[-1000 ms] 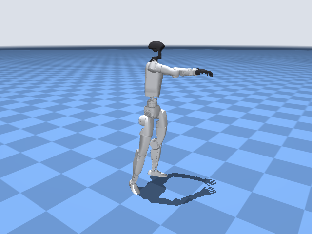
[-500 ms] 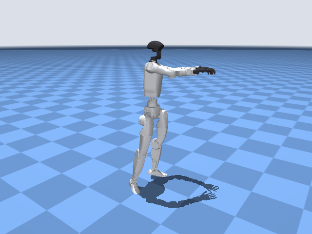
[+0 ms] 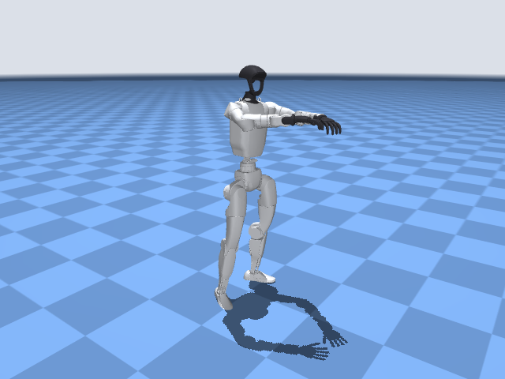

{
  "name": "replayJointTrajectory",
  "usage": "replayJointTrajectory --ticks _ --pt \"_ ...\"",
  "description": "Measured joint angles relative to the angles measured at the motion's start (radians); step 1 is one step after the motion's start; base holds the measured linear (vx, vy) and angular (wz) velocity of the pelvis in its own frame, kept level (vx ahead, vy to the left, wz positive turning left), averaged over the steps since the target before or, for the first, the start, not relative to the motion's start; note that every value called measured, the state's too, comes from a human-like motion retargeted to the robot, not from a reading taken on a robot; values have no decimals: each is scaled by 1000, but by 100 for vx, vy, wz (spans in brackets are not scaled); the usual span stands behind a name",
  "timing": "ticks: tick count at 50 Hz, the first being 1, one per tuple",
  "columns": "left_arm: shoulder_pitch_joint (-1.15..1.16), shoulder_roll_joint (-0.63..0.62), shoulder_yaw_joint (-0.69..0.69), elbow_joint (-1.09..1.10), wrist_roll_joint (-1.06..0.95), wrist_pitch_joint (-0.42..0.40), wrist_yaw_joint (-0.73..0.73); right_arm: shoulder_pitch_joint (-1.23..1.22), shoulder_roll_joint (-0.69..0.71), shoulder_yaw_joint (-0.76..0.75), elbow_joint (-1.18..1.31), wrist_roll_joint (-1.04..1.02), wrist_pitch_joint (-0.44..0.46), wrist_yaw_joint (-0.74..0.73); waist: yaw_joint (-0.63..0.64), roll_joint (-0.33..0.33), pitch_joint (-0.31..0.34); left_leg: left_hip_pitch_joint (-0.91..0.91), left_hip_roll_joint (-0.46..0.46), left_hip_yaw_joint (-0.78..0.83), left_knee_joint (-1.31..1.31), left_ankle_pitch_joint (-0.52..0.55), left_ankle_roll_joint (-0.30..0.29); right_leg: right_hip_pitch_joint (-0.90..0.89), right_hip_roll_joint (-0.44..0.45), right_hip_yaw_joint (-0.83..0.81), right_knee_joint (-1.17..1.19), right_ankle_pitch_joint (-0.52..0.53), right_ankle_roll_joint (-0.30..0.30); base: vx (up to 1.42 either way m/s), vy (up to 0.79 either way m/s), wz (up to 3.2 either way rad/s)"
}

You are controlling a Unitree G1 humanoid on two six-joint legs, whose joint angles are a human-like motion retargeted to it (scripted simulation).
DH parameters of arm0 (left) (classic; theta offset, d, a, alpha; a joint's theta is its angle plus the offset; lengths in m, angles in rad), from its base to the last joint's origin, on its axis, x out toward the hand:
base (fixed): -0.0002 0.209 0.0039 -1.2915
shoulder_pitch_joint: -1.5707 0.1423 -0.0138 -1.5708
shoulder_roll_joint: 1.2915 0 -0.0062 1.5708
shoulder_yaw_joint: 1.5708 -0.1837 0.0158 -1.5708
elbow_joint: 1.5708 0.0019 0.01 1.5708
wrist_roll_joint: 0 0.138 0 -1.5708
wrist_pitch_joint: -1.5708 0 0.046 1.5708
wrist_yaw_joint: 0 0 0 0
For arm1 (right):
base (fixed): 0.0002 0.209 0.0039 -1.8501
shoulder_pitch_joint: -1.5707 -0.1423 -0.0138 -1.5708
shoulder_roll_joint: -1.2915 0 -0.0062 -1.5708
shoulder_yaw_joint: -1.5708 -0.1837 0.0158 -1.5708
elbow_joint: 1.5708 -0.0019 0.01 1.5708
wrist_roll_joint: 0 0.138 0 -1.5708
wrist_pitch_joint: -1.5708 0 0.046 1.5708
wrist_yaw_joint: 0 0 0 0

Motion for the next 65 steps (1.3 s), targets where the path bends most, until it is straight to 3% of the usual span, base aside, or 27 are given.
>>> replayJointTrajectory --ticks 10,21,33,42,55,65 --pt "-20 -70 -17 17 85 -49 286 2 -51 -15 33 -114 -18 -310 -92 40 12 18 10 80 2 0 -2 -19 25 75 -27 13 17 0 -6 -42" --pt "-46 -160 -1 46 69 -14 172 -10 -73 -2 35 -63 -14 -58 -177 81 19 30 26 160 9 7 -4 -35 60 147 -63 28 22 1 -8 -39" --pt "-91 -206 -17 92 63 -31 325 -26 -117 7 -7 -157 -29 -234 -257 110 28 42 60 246 4 30 -13 -64 121 218 -89 44 22 1 -11 -38" --pt "-121 -275 -7 134 -39 0 187 -83 -146 17 -34 -153 -1 -106 -301 119 39 51 99 300 15 45 -16 -67 175 258 -119 66 22 1 -13 -33" --pt "-160 -295 -25 94 124 6 328 -94 -172 6 -4 -128 -2 -67 -337 125 45 63 121 334 38 49 -10 -65 200 289 -126 68 22 1 -5 -13" --pt "-173 -355 7 111 -13 52 255 -98 -194 5 3 -123 37 -41 -329 132 40 53 127 315 52 45 -4 -59 195 271 -128 66 22 0 0 4"
